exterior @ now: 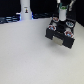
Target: Open the kcup holder, insert the kcup into the holder, and close the kcup holder
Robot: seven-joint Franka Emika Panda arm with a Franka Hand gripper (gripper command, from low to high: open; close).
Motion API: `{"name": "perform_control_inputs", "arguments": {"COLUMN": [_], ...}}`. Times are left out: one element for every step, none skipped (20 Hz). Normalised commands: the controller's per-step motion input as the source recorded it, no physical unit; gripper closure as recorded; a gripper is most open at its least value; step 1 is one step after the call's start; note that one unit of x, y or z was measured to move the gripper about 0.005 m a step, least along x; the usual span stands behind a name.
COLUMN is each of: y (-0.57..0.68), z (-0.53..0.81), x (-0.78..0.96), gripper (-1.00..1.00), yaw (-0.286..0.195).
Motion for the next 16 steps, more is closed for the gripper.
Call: {"name": "perform_control_inputs", "arguments": {"y": [0.51,0.5,0.5,0.49,0.42,0.3,0.17,0.0,0.0,-0.05,-0.15,-0.15,-0.18,-0.14,-0.1,-0.01], "z": [-0.08,-0.11,-0.13,-0.16,-0.19,-0.21,-0.24,-0.22,-0.27,-0.22,-0.23,-0.16,-0.13,-0.08,-0.02,-0.02], "x": [0.09,0.09,0.09,0.09,0.09,0.09,0.06,0.04,0.0,0.0,0.0,0.0,0.03,0.05,0.13,0.17], "gripper": [1.0,1.0,1.0,1.0,1.0,1.0,1.0,1.0,1.0,1.0,1.0,1.0,1.0,1.0,1.0,1.0], "yaw": [0.095,0.094,0.094,0.094,0.096,0.086,0.058,0.035,0.0,0.0,0.0,-0.013,-0.026,-0.055,-0.069,-0.08]}}
